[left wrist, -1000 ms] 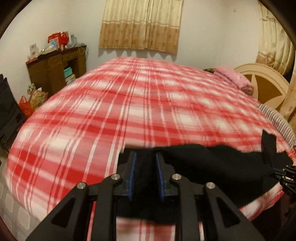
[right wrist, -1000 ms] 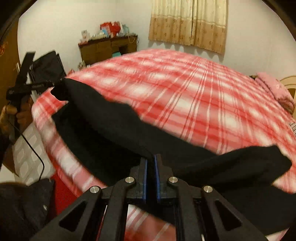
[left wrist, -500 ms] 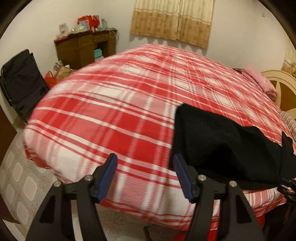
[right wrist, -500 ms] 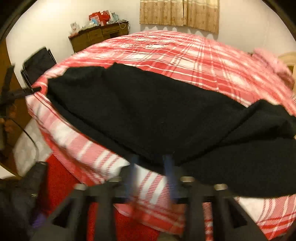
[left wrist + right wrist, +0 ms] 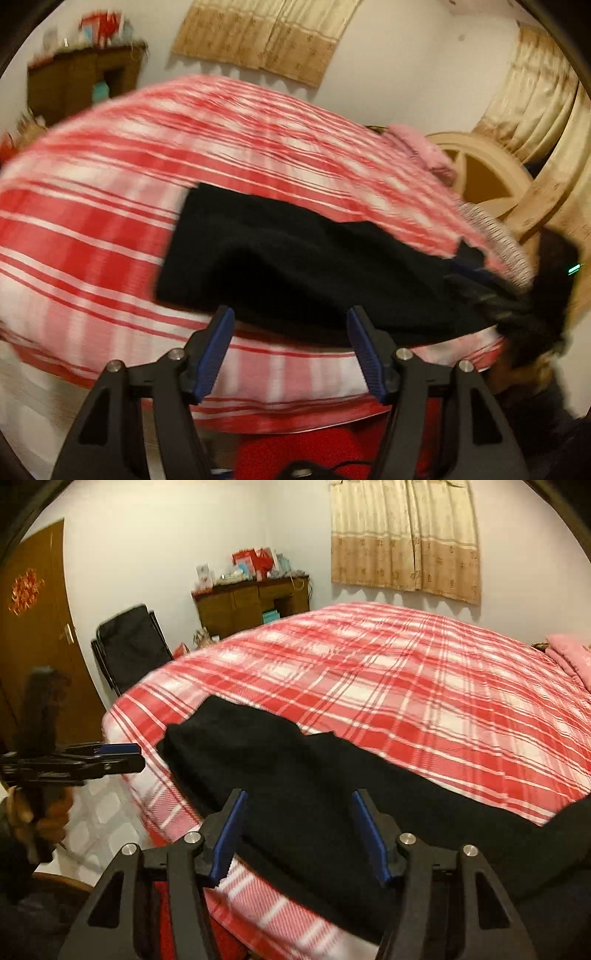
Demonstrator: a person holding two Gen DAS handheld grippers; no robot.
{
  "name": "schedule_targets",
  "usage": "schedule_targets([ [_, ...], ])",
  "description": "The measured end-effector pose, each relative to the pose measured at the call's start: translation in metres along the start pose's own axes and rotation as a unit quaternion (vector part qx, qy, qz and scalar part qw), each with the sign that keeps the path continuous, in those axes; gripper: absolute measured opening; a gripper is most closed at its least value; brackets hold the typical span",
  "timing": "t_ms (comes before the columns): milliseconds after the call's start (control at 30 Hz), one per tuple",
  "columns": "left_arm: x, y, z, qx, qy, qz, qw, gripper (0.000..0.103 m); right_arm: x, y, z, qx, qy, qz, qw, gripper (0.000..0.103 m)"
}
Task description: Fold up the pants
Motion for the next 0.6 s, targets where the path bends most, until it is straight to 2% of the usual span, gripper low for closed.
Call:
schedule_targets([
  [67,0.012,0.0,-0.007,-0.036,0.06,0.033,0.997,0.068,0.017,0.007,-0.001,0.021,-0.003,0.012,1.0,0.06],
  [100,0.018,-0.002,-0.009,-0.051,0.079,0.042,0.9947,0.072,0.024,0.012,-0.003,0.032,-0.004,0.018,0.999,0.06],
  [133,0.021,-0.004,-0.009,-0.056,0.083,0.039,0.9942,0.081,0.027,0.018,-0.003,0.043,-0.007,0.023,0.999,0.06],
  [167,0.023,-0.008,-0.007,-0.06,0.08,0.029,0.9946,0.084,0.032,0.025,-0.006,0.059,-0.016,0.031,0.998,0.06],
  [233,0.026,-0.018,-0.001,-0.071,0.066,0.002,0.9953,0.084,0.04,0.039,-0.011,0.086,-0.029,0.048,0.995,0.06],
  [300,0.025,-0.033,0.011,-0.104,0.059,-0.028,0.9924,0.084,0.046,0.054,-0.014,0.101,-0.034,0.066,0.992,0.06],
  [400,0.034,-0.041,0.015,-0.129,0.062,-0.029,0.9892,0.089,0.044,0.056,-0.009,0.094,-0.03,0.059,0.993,0.06],
  [567,0.046,-0.036,0.024,-0.151,0.034,-0.039,0.9871,0.088,0.045,0.057,-0.001,0.062,-0.008,0.065,0.996,0.06],
  [600,0.047,-0.036,0.025,-0.155,0.03,-0.044,0.9864,0.085,0.045,0.057,-0.002,0.063,-0.009,0.065,0.996,0.06],
])
Point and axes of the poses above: each gripper's, at about its wrist camera, not at the fingertips, and x roughly the way its jaws point, z to its left, y to its underside, the point moved 6 cm from there along x, roughly the way its jaws point, and after that the axes turned 9 degrees about -x, right-handed, at the moved point
